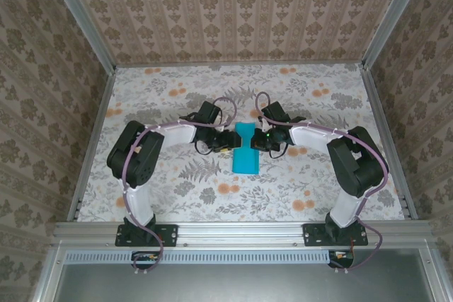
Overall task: Fold a paper plane with a square sheet of paper (fold left side to right side)
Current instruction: First fold in half a square sheet of paper at the center of the table.
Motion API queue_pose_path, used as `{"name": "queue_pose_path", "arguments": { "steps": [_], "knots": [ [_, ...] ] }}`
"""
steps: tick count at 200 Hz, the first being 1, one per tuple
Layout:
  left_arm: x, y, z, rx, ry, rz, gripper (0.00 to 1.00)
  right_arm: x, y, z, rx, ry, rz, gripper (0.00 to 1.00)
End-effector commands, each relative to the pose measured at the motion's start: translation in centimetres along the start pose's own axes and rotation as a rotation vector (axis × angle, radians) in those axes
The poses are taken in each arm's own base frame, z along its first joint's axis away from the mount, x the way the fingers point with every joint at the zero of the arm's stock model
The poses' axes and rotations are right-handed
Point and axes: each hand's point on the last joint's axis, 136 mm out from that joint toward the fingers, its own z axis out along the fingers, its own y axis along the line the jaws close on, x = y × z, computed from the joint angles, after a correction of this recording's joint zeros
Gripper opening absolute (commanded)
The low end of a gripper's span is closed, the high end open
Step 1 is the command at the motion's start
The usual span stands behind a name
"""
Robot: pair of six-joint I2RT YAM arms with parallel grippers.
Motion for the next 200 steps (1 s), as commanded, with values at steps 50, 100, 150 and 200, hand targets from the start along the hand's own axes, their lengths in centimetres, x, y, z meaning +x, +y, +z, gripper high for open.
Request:
{"name": "queue_pose_path", "arguments": {
  "steps": [50, 100, 150, 200],
  "knots": [
    [0.8, 1.6, 1.3, -0.128, 0.059, 0.000, 0.46, -0.4, -1.0, -0.4, 0.065, -0.013, -0.024, 0.21],
    [1.2, 1.7, 2.2, -0.157, 0.090, 0.013, 0.46, -1.8, -3.3, -3.6, 0.155, -0.150, -0.008, 0.49],
    [1.8, 1.9, 3.0, -0.195, 0.131, 0.022, 0.48, -2.9, -5.1, -7.4, 0.206, -0.330, 0.039, 0.76],
    [2.3, 2.1, 3.8, -0.236, 0.170, 0.013, 0.51, -3.2, -5.5, -9.7, 0.182, -0.433, 0.083, 0.93]
  ]
}}
